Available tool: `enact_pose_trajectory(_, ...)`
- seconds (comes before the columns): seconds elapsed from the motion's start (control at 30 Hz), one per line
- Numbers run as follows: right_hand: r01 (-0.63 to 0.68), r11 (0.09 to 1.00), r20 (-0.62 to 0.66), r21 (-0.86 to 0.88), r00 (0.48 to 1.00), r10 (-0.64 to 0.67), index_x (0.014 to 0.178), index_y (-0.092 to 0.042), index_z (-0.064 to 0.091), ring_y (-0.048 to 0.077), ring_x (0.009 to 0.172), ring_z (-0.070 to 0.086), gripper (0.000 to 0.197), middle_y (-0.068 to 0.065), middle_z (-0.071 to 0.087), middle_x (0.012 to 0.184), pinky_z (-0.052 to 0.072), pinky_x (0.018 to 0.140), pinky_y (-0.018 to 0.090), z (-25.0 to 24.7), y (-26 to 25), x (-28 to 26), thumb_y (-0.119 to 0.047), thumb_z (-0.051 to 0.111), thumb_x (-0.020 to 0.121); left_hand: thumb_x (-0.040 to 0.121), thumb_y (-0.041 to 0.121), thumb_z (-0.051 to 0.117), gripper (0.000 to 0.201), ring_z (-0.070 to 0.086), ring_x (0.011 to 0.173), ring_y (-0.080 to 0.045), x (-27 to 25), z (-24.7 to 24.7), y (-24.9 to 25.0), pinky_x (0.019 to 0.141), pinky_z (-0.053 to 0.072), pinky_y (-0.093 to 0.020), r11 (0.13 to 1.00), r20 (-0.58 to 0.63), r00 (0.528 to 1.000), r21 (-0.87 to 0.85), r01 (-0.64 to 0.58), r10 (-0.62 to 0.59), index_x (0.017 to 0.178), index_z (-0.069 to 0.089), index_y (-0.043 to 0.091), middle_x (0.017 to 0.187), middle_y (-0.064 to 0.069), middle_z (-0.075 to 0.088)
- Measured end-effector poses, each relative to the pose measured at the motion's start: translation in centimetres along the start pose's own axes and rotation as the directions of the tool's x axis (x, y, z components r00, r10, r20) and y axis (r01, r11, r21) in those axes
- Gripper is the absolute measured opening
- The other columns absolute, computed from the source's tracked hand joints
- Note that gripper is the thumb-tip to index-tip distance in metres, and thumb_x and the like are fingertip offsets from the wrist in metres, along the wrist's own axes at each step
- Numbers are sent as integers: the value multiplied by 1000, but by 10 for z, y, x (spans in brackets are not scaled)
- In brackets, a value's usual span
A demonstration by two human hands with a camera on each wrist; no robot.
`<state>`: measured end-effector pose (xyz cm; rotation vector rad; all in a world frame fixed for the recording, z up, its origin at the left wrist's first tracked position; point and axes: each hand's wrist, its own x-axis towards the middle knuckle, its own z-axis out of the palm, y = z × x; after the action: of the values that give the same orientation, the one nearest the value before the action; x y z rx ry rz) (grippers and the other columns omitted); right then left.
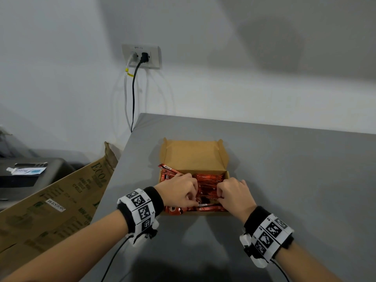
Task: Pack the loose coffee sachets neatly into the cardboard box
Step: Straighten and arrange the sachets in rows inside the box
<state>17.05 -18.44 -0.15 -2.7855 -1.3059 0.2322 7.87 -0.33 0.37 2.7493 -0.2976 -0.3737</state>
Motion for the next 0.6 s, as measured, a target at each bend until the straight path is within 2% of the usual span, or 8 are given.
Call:
enact_pose_trajectory(0.07, -3, 1000, -11, 14, 1000, 3, 81, -23, 55, 17, 99, 51, 6, -6, 60, 97, 31, 80, 31, -1, 2, -1, -22, 60, 85, 89, 36, 58, 30, 45, 99, -9, 2, -4, 0, 94, 39, -31, 998, -26, 999, -42, 42, -43, 81, 72, 10, 107, 4, 58)
enact_pose_trajectory(0.13, -1, 1000, -10, 17, 1000, 1, 78, -25, 49, 16, 98, 50, 13, -6, 60, 97, 29, 77, 31, -1, 3, -3, -26, 61, 85, 90, 31, 59, 24, 50, 96, -12, 5, -7, 4, 90, 43, -33, 998, -97, 993, -24, 60, -62, 82, 68, 10, 105, 1, 58)
enact_pose_trajectory(0.2, 5, 1000, -13, 6, 1000, -5, 78, -25, 48, 16, 98, 50, 14, -7, 60, 98, 25, 74, 29, -1, 3, -4, -27, 60, 85, 90, 26, 58, 16, 52, 99, -14, 9, -6, 8, 91, 44, -33, 999, -181, 982, -12, 45, -47, 95, 64, 12, 109, 0, 57)
enact_pose_trajectory(0.27, 14, 1000, -16, -7, 1000, -14, 80, -25, 52, 16, 98, 50, 9, -7, 60, 98, 23, 74, 29, -1, 3, -5, -28, 59, 85, 93, 18, 53, 25, 49, 112, -15, 14, 1, 12, 99, 40, -29, 1000, -226, 974, -1, 6, -6, 117, 59, 12, 122, -2, 54)
enact_pose_trajectory(0.33, 21, 1000, -21, -6, 1000, -21, 85, -23, 58, 16, 99, 50, 6, -7, 61, 99, 23, 74, 29, -1, 4, -5, -29, 59, 86, 95, 12, 48, 34, 45, 118, -15, 18, 6, 14, 101, 37, -25, 1000, -229, 973, 7, -16, 17, 128, 54, 10, 128, -4, 52)
enact_pose_trajectory(0.43, 24, 999, -14, -24, 1000, -25, 89, -22, 60, 17, 100, 50, 9, -7, 61, 100, 22, 74, 29, -1, 3, -5, -30, 58, 87, 97, 12, 43, 34, 45, 116, -16, 21, 12, 15, 99, 38, -27, 999, -205, 978, 49, -17, 26, 130, 53, 8, 126, -5, 54)
enact_pose_trajectory(0.6, 43, 998, -10, -55, 999, -44, 86, -24, 58, 17, 99, 51, 6, -8, 61, 100, 21, 73, 30, -1, 3, -5, -29, 57, 87, 97, 11, 42, 31, 47, 111, -21, 25, 16, 17, 93, 42, -34, 997, -164, 986, 74, 14, -2, 122, 60, 6, 119, -8, 55)
